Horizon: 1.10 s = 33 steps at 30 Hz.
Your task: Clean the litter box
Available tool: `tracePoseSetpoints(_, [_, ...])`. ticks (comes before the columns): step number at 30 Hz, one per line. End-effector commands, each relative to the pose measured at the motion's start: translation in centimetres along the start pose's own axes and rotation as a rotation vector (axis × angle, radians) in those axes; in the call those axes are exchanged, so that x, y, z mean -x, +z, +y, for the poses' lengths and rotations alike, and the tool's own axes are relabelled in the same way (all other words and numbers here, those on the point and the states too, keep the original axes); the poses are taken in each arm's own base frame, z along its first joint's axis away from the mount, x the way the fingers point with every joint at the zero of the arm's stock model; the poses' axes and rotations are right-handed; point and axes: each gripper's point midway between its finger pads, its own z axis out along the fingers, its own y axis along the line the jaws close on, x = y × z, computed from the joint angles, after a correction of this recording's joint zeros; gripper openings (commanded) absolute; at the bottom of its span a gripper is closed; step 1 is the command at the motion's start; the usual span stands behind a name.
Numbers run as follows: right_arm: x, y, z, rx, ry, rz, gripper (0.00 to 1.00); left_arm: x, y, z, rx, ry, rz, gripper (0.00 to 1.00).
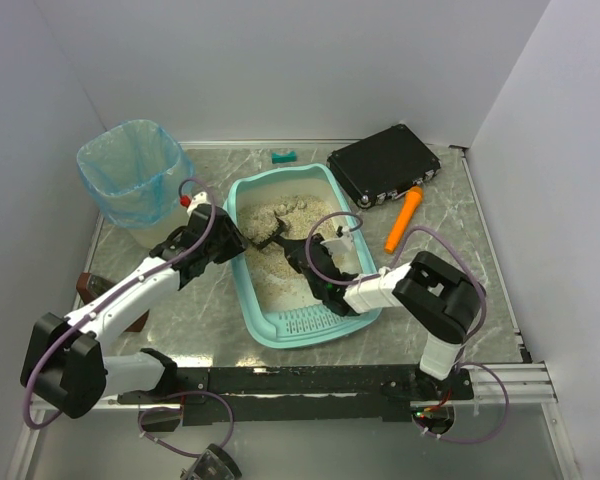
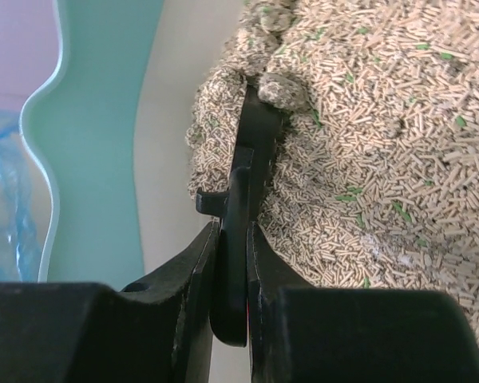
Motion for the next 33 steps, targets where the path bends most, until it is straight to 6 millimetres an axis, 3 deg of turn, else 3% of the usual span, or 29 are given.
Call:
tracePoseSetpoints(1, [0.1,0.3,1.2,0.103,0.041,-0.018,0.0,-6.0,-0.3,0.8,0.002,-0.113,0.217,0.07])
tracePoseSetpoints(7, [2.1,-0.2,3.1,0.205,0.079,-0.106,0.0,-5.8,-0.6,1.5,0.035,-0.132,0.197,0.07])
tracePoseSetpoints(15, [4.0,-1.9,1.7,0.194,0.158,-0.14,0.0,-5.0,-0.9,2.2,0.106,-0.176,0.165,0.02])
tracePoseSetpoints(27, [8.0,-4.5,3.3,0.292,0.22,-0.222,0.0,-4.9,-0.8,3.2,0.143,-0.182,0.148,0.01])
tracePoseSetpoints(33, [8.9,-5.5,3.7,0.342,0.251,-0.224,0.0,-4.7,-1.2,3.1,0.117,-0.154,0.14,0.01])
